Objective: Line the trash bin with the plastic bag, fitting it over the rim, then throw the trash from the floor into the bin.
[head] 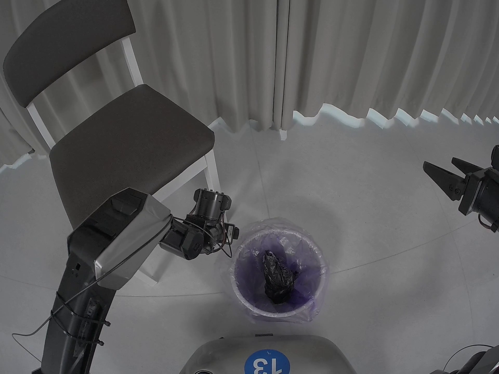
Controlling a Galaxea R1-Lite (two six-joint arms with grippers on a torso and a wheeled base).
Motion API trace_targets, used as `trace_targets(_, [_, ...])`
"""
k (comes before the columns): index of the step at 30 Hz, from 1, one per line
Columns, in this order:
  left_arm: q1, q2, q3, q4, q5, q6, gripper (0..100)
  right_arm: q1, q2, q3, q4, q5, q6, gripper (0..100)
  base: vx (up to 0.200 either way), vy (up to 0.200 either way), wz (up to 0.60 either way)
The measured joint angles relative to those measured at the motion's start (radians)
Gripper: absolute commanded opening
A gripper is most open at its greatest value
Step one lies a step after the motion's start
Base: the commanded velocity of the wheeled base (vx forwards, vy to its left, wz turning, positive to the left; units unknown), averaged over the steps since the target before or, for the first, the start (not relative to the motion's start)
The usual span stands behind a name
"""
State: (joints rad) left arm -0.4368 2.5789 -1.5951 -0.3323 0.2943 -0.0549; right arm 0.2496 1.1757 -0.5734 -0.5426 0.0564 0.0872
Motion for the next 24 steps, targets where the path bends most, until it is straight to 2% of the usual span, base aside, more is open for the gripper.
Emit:
trace_targets(6, [0.002,-0.101,0.205,-0.051,-0.003,-0.003,100,0.0,0.0,0.002,0.001,0.0,0.0,100,0.0,0.0,0.0])
trace_targets(17, [0.006,-0.262,0.634,-0.337,-0.026,0.001,100,0.003,0.001,0.01,0.028,0.0,0.0,100,0.0,0.0,0.0])
trace_targets(24, [-0.013,-0.313,0.782,-0.44,-0.052,-0.001,100,0.002,0.003,0.016,0.038,0.002,-0.001,100,0.0,0.0,0.0])
